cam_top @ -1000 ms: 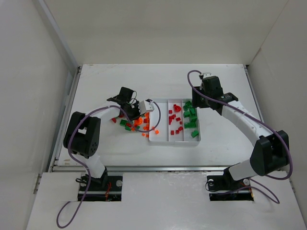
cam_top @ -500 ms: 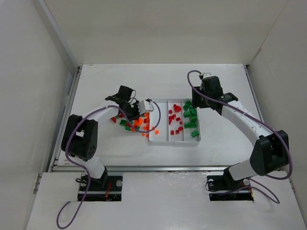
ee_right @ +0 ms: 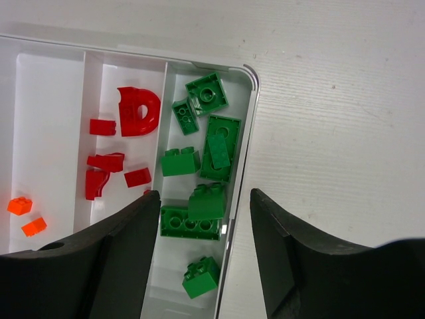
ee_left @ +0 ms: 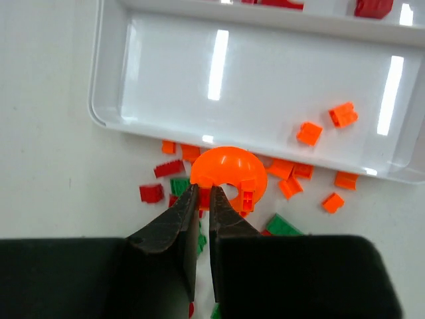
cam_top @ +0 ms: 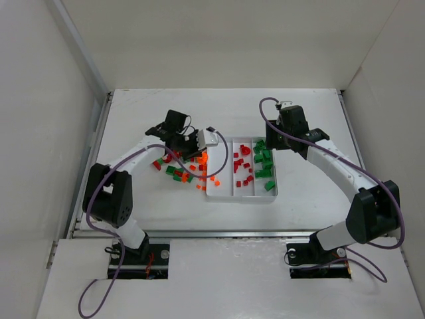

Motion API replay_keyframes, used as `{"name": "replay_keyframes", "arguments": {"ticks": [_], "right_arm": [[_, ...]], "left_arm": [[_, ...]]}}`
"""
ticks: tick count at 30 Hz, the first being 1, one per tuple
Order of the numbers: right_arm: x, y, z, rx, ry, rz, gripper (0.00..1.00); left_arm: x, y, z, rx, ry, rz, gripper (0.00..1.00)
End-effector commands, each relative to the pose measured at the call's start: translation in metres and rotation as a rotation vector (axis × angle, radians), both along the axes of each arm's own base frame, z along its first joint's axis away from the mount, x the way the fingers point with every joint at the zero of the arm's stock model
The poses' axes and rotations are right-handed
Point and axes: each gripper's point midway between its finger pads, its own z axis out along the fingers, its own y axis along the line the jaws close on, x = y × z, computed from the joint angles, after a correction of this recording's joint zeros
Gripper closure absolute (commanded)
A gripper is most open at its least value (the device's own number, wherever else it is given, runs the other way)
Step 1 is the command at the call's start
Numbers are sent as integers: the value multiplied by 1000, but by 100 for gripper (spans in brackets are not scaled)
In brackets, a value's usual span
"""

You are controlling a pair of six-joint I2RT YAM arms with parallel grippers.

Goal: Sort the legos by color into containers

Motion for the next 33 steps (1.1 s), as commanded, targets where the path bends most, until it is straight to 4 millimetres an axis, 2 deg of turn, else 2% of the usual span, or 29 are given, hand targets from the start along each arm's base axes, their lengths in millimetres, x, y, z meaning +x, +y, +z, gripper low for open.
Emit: {"name": "replay_keyframes", "arguments": {"ticks": [1, 3, 5, 6, 9, 10, 12, 13, 16, 17, 20, 21, 22, 23, 24, 25, 27, 28, 29, 31, 33], "right_arm": [[7, -2, 7, 12, -41, -18, 38], [5, -3, 7, 12, -41, -18, 38], [4, -3, 10, 15, -49, -18, 38], [5, -5, 10, 9, -51, -24, 38], [4, -5, 13, 12, -60, -24, 38], [5, -7, 14, 7, -62, -31, 38], [5, -7, 14, 6, -62, -31, 38], [3, -9, 12, -3, -56, -38, 38], [3, -9, 16, 1, -64, -38, 38], [3, -9, 16, 1, -64, -38, 38], [2, -7, 15, 7, -62, -30, 38], [2, -7, 15, 7, -62, -30, 38], [3, -7, 12, 4, -53, -30, 38], [3, -7, 12, 4, -53, -30, 38], [3, -7, 12, 4, -53, -30, 38], [3, -7, 12, 4, -53, -30, 38], [5, -6, 14, 7, -62, -30, 38], [5, -6, 10, 4, -53, -30, 38], [4, -4, 10, 12, -50, -21, 38], [5, -4, 6, 8, -40, -21, 38], [4, -2, 6, 14, -38, -14, 38]], "left_arm": [[9, -34, 29, -104, -41, -49, 100], [5, -49, 25, -108, -32, -77, 100], [7, -58, 30, -114, -45, -96, 100], [4, -62, 26, -110, -35, -105, 100], [4, -73, 30, -115, -43, -128, 98], [6, -74, 28, -114, -40, -128, 91], [7, -73, 24, -103, -35, -122, 68], [7, -73, 24, -103, -35, -122, 46], [9, -71, 27, -97, -55, -123, 34], [6, -68, 24, -81, -41, -116, 34], [4, -61, 29, -41, -73, -139, 43], [4, -48, 24, -18, -51, -129, 56], [3, -39, 24, -11, -48, -133, 63], [4, -29, 22, 12, -72, -160, 68], [1, -10, 17, 43, -54, -159, 72], [-6, 4, 3, 86, -37, -180, 74], [-18, 27, -12, 166, -37, -261, 73], [-29, 39, -23, 220, -46, -363, 71], [-38, 53, -38, 274, -18, -376, 68], [-43, 58, -52, 295, 16, -378, 66], [-44, 56, -55, 282, 27, -382, 63]]}}
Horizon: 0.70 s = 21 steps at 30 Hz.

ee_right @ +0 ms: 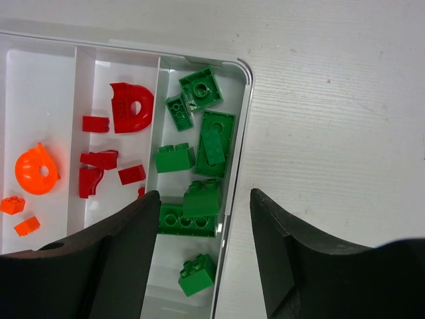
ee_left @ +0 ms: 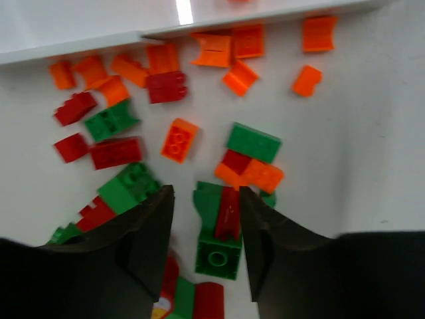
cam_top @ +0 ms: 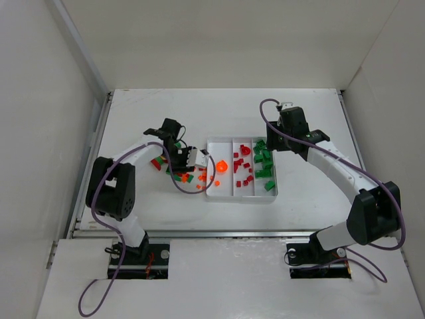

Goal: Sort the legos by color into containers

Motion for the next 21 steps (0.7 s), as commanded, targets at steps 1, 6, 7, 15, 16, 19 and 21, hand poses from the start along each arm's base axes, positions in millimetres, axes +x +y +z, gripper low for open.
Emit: {"name": "replay_keyframes", "arguments": {"ticks": [1, 6, 7, 15, 16, 19, 21], "right_arm": [[8, 2, 9, 26, -41, -4, 38], [8, 0, 9, 20, -43, -10, 38], [8, 0, 9, 20, -43, -10, 38], [5, -3, 4, 7, -27, -17, 38], [5, -3, 3, 7, -27, -17, 38], [4, -5, 2, -2, -20, -24, 38], [3, -5, 6, 1, -29, -24, 38]], "left_arm": [[-24, 1, -8, 25, 43, -131, 57], [-9, -9, -4, -15, -8, -126, 52], [-8, -7, -8, -2, -1, -124, 52], [-13, -17, -26, 15, 27, -197, 53], [-10, -23, -26, 12, 18, -208, 55], [-5, -28, -23, -6, 16, -200, 57], [-2, -29, -23, -7, 14, -200, 60]]}}
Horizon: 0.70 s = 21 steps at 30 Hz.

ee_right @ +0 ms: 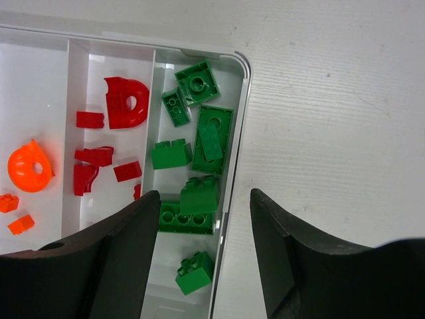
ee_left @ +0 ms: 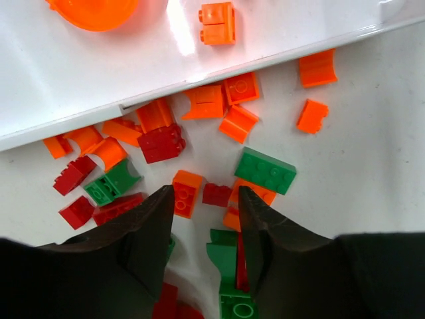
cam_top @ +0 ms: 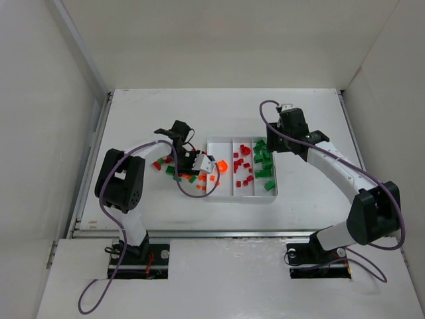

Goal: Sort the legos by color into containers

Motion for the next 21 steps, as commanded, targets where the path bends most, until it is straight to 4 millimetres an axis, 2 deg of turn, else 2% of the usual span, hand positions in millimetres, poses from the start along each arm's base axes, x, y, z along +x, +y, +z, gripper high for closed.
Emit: {"name": "replay_keyframes", "arguments": {"ticks": [1, 11, 21], "right_arm": [[6, -4, 11, 7, -42, -22, 38], [4, -5, 11, 7, -42, -22, 38], [4, -5, 7, 3, -33, -22, 38]], "left_arm": [[6, -9, 7, -32, -8, -29, 62], [12, -9, 3, -18, -6, -37, 62], [24, -18, 20, -53, -32, -23, 62]]}}
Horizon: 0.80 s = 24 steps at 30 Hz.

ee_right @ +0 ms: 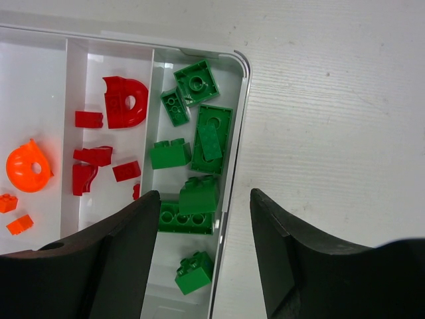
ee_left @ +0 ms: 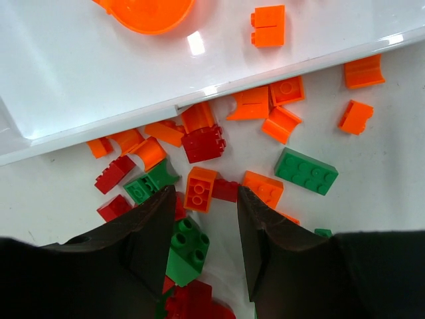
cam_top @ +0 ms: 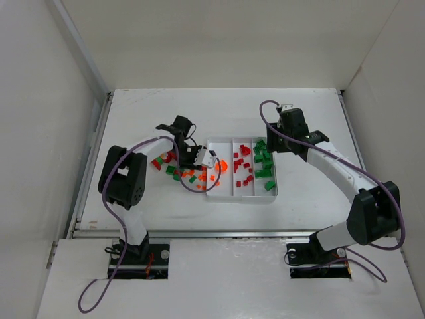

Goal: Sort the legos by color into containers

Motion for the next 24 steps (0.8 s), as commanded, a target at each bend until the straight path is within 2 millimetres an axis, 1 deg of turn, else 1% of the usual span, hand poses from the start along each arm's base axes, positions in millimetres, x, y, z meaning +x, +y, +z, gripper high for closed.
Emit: {"name": "replay_keyframes", "arguments": {"ticks": [1, 5, 6, 7, 8, 9, 11, 15, 16, 19, 21, 22, 24], "right_arm": [[4, -4, 8, 6, -34, -20, 38], [6, -4, 12, 3, -44, -14, 38], [7, -4, 8, -1, -35, -14, 38], [7, -3, 8, -1, -35, -14, 38], [7, -3, 8, -1, -35, -14, 38], [8, -3, 12, 2, -44, -14, 38], [9, -3, 9, -1, -35, -14, 38], [9, -3, 9, -1, -35, -14, 38], [9, -3, 9, -1, -35, -14, 38], [9, -3, 9, -1, -35, -14, 38], [9, -3, 9, -1, -35, -14, 38], [9, -3, 9, -1, -35, -14, 38], [9, -3, 9, -1, -35, -14, 38]], "left_arm": [[0, -8, 13, -40, 10, -14, 62], [1, -9, 14, -40, 4, -23, 63], [0, -8, 10, -37, 12, -23, 64], [0, -8, 10, -37, 13, -23, 64], [-1, -8, 6, -32, 24, -23, 65], [0, -6, 5, -23, 20, -21, 65], [0, -3, -3, -1, 33, -17, 66], [1, -1, -3, 11, 23, -24, 67], [1, -1, -7, 14, 31, -24, 67], [3, -2, -6, 11, 23, -24, 73], [2, -2, -10, 15, 36, -16, 76], [-4, 1, -13, 23, 57, -16, 80], [-8, 2, -16, 27, 67, -16, 84]]}}
